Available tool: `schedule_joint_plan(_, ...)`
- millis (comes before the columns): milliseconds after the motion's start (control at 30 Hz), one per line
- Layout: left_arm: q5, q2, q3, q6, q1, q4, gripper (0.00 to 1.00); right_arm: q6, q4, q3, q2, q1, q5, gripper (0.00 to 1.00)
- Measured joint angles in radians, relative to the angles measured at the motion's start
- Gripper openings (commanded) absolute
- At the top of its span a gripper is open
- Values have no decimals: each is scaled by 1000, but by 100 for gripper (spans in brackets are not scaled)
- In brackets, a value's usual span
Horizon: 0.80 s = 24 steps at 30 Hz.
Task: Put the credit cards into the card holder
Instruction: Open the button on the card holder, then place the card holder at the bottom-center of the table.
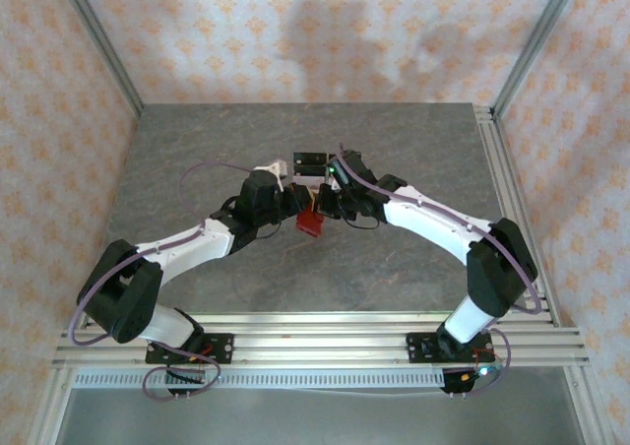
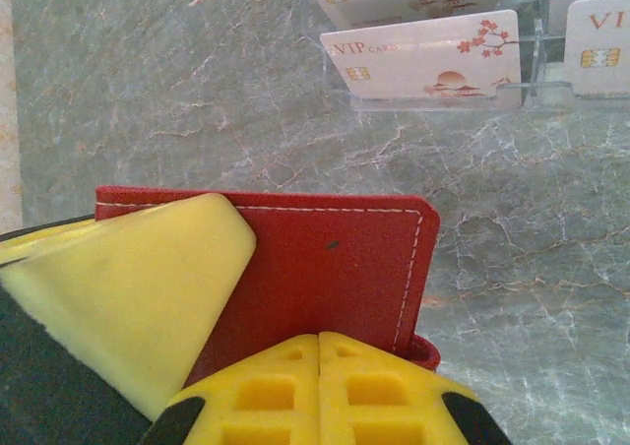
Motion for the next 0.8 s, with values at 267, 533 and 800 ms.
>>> schedule_joint_plan(267, -1, -2, 0, 0, -11, -16, 0, -8, 10, -125, -77, -25, 20, 0)
schedule_joint_plan(533, -3, -1, -2, 1, -13, -17, 0, -16, -33, -201, -105, -64, 34, 0)
schedule_joint_plan(800, -10, 90, -4, 27, -55, -17, 4, -42, -34, -225, -124, -66, 30, 0)
